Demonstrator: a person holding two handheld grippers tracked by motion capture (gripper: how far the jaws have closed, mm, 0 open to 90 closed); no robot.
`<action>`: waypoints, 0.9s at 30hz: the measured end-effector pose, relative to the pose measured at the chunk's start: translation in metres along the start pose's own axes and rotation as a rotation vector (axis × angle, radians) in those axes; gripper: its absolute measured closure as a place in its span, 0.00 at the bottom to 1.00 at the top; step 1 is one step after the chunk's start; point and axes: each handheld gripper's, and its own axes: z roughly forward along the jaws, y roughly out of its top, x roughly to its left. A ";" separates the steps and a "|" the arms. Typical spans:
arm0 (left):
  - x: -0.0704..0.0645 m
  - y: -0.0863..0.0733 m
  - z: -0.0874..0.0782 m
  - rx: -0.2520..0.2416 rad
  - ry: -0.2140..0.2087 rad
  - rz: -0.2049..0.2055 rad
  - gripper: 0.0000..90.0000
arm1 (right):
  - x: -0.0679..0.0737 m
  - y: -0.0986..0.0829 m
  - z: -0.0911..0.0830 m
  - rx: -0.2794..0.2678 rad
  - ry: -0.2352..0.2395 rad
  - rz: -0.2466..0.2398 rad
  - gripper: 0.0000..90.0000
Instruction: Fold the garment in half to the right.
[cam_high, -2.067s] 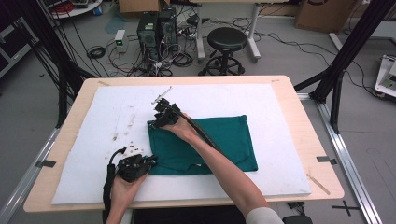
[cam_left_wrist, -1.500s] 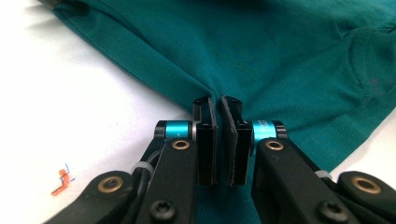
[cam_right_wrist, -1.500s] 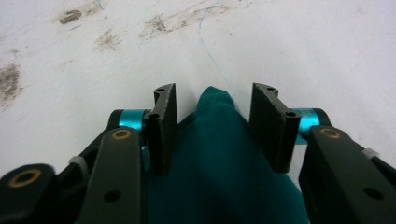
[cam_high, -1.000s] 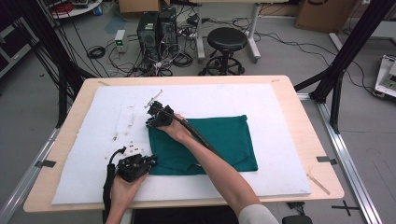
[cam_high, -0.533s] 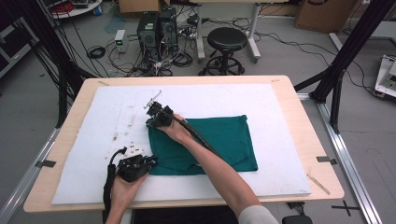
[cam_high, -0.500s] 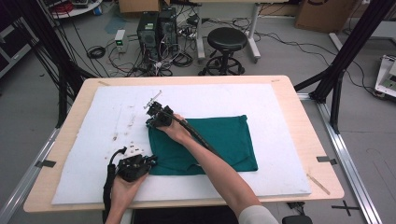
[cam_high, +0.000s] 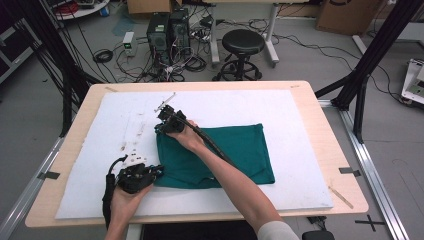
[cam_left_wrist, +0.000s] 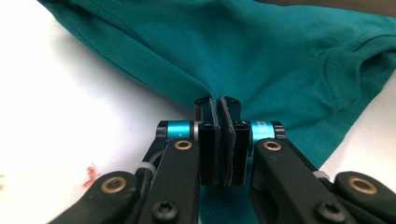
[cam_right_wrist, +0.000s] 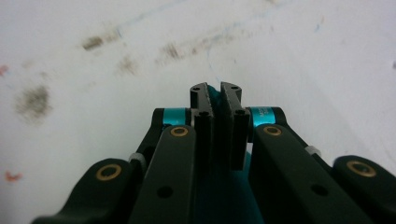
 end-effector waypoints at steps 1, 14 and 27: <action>0.000 0.001 -0.004 -0.005 0.005 0.002 0.96 | 0.001 0.002 -0.003 -0.011 0.007 0.003 0.95; 0.006 0.011 -0.040 -0.034 0.033 0.028 0.96 | 0.013 0.021 -0.020 -0.107 0.049 -0.008 0.95; 0.001 0.005 -0.021 -0.066 -0.055 -0.002 0.96 | 0.007 0.009 -0.025 -0.089 0.057 -0.006 0.95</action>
